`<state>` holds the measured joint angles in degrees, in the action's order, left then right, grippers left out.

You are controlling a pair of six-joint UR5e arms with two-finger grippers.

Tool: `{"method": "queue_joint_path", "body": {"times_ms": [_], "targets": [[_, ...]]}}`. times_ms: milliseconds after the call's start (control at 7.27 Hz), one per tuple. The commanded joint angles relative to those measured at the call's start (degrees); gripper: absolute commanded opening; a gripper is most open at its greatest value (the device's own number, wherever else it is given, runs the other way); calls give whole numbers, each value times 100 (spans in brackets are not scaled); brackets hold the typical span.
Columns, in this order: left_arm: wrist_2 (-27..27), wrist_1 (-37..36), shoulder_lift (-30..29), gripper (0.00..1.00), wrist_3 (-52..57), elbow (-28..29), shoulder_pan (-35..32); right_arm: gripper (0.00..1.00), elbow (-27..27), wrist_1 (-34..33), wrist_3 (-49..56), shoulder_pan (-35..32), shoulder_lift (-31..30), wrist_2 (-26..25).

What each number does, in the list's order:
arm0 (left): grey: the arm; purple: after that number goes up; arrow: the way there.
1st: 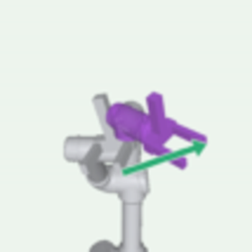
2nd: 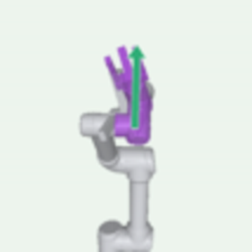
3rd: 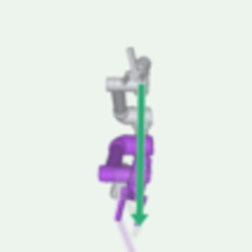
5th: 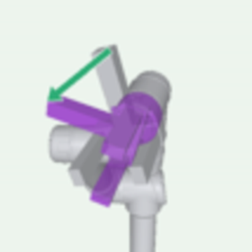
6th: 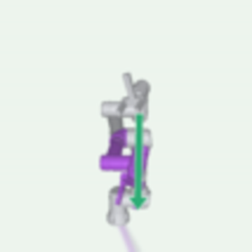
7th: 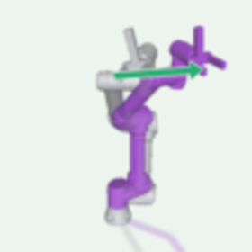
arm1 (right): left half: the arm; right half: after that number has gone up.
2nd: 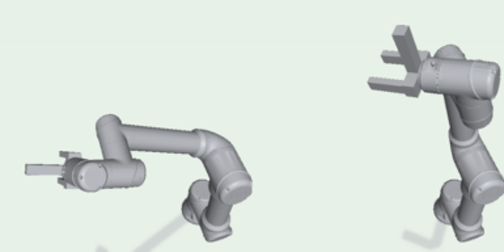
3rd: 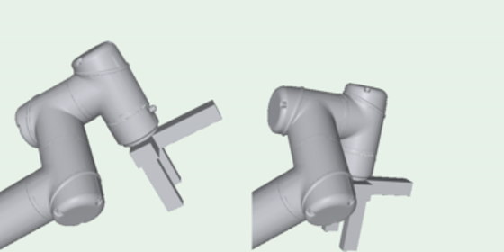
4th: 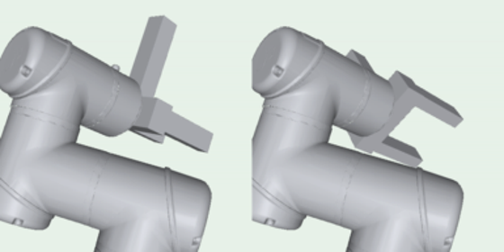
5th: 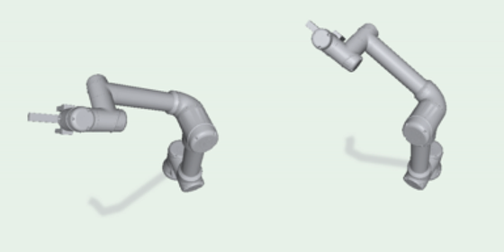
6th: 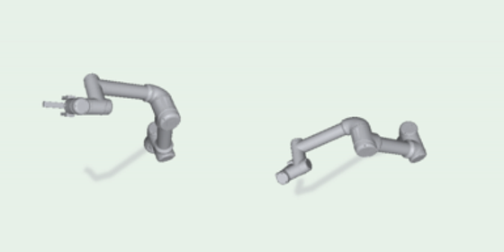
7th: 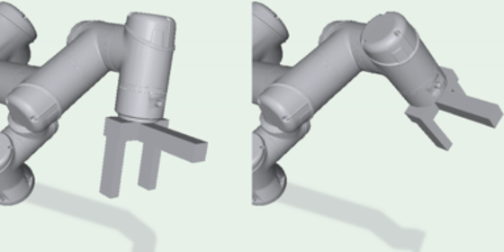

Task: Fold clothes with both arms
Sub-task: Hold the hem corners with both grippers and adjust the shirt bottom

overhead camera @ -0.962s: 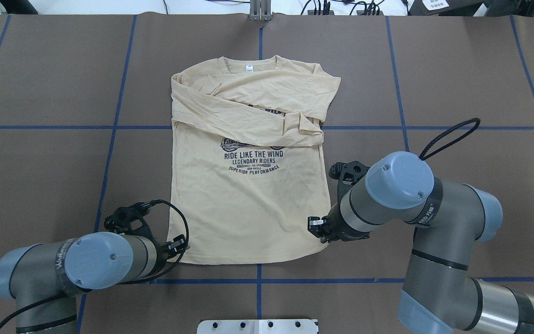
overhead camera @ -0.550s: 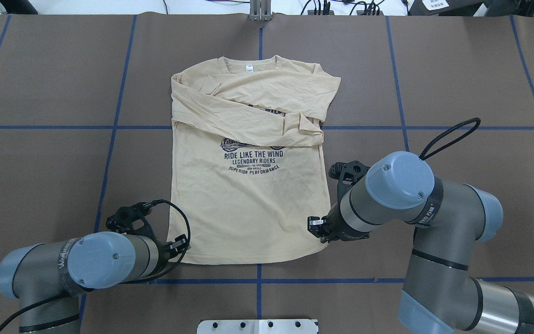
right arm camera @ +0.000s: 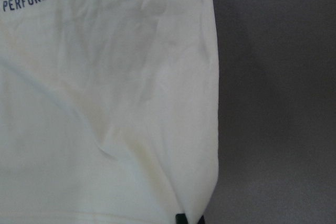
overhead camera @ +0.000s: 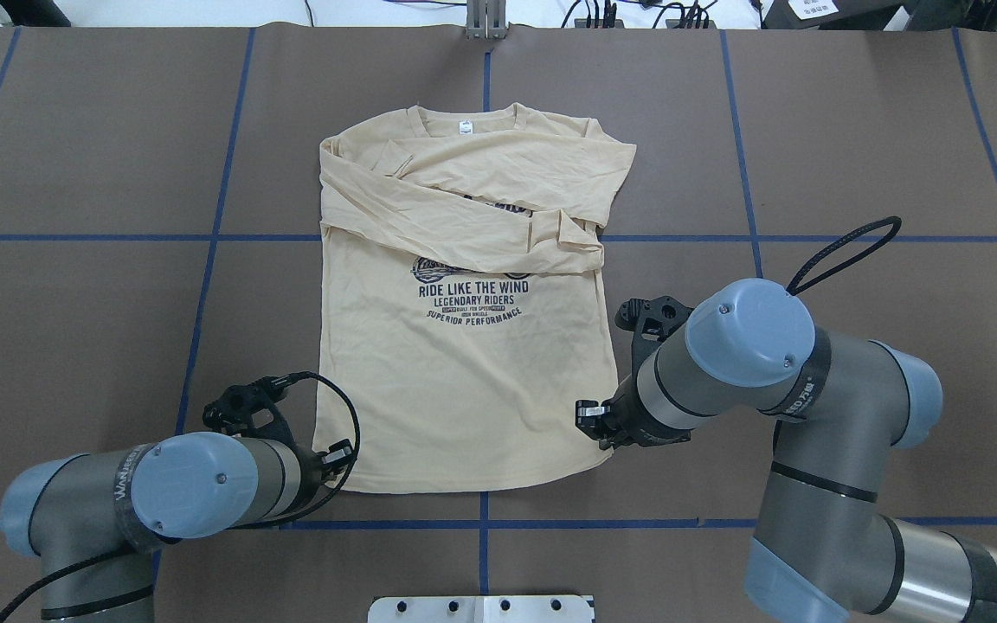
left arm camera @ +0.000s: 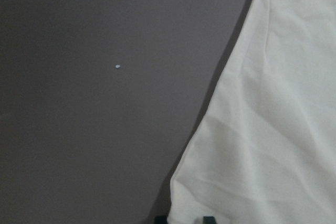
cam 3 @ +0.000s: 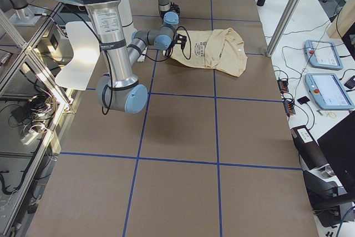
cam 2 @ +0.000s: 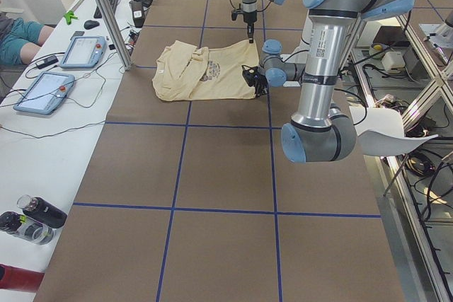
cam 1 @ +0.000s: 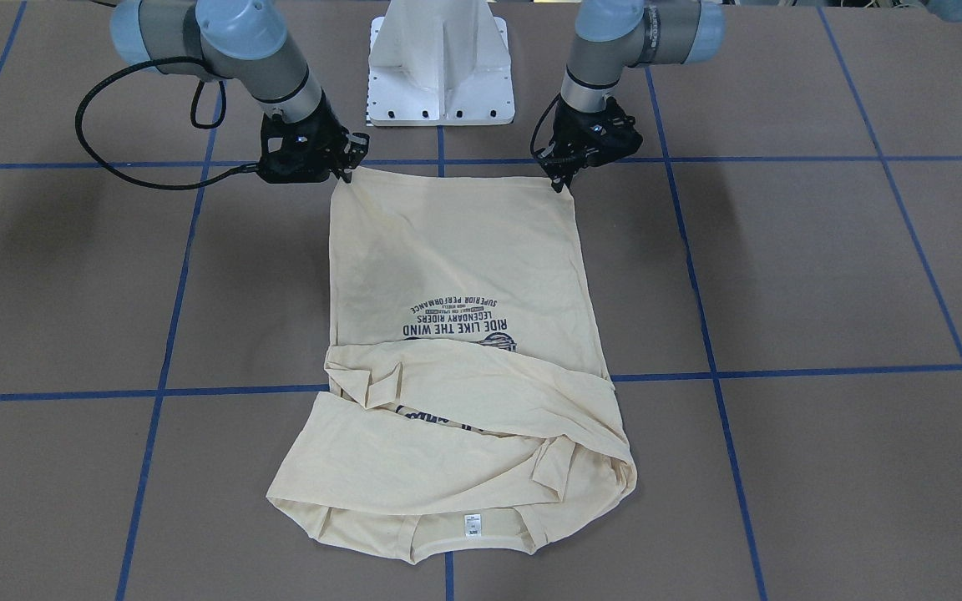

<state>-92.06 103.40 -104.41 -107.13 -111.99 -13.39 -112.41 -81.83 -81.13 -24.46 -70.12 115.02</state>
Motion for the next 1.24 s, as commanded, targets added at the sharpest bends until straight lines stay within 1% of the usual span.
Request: {"method": "queue_joint_path", "body": {"times_ms": [0, 137, 412, 550, 687, 962, 1100], "targets": [[-5, -4, -18, 0, -1, -59, -58, 0, -9, 0, 0, -15, -1, 12], [-5, -4, -27, 0, 8, -155, -181, 0, -105, 0, 0, -23, -36, 29], [-14, -4, 43, 0, 17, -419, -200, 0, -351, -8, 0, -32, -229, 125], [-14, -134, 105, 0, 17, -603, -139, 0, -474, -26, -8, -32, -439, 361], [-31, -405, 123, 0, 8, -848, -94, 0, -484, -26, -9, -32, -571, 651], [-40, -986, 123, 0, 8, -1341, 317, 0, -493, -35, -262, -23, -669, 1327], [-75, -1006, 114, 0, 8, -1395, 423, 0, -536, -35, -437, -23, -704, 1548]]}}
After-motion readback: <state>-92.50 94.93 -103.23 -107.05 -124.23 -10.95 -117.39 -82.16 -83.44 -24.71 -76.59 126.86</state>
